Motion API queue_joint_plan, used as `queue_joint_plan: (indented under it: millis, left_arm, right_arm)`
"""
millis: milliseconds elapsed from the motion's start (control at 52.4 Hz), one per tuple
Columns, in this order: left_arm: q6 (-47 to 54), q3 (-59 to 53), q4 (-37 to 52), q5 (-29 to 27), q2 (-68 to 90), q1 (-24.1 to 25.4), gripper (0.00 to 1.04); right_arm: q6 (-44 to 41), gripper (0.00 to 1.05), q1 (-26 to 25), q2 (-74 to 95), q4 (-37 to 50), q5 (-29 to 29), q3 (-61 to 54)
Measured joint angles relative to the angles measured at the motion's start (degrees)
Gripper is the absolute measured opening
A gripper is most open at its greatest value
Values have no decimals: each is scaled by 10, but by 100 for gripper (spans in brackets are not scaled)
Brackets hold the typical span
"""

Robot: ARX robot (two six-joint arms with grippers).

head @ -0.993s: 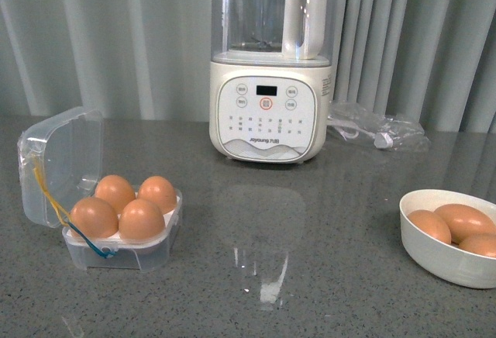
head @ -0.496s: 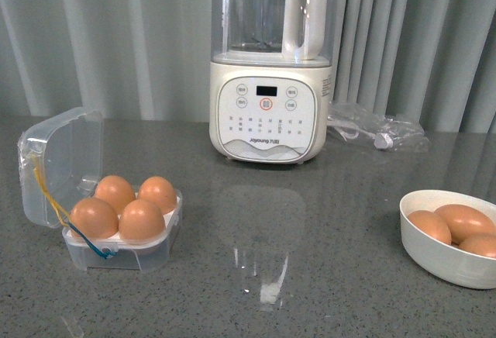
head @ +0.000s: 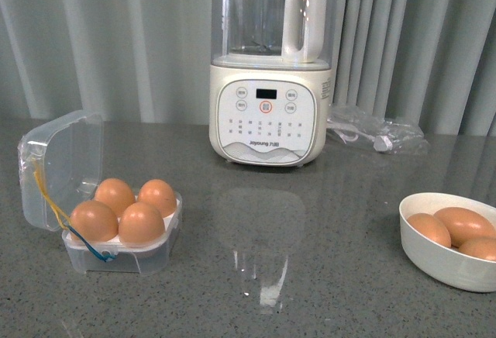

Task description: Put egg into box

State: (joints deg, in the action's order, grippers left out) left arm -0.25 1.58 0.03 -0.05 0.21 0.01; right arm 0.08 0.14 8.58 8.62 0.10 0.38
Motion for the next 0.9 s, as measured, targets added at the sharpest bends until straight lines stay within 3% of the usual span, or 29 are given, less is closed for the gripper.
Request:
queue_joint_plan:
  millis: [76, 363, 573, 706, 897]
  left_arm:
    - [0, 0, 0, 0, 0, 0, 98]
    - [0, 0, 0, 0, 0, 0, 98]
    - [0, 0, 0, 0, 0, 0, 98]
    - [0, 0, 0, 0, 0, 0, 98]
    - [0, 0, 0, 0, 0, 0, 98]
  right_arm:
    - [0, 3, 0, -71, -82, -1, 0]
    - [-1, 5, 0, -83, -86, 0, 0]
    - [-1, 40, 0, -83, -86, 0, 0]
    - [-1, 68, 0, -83, -86, 0, 0]
    - [-1, 98, 0, -83, -86, 0, 0]
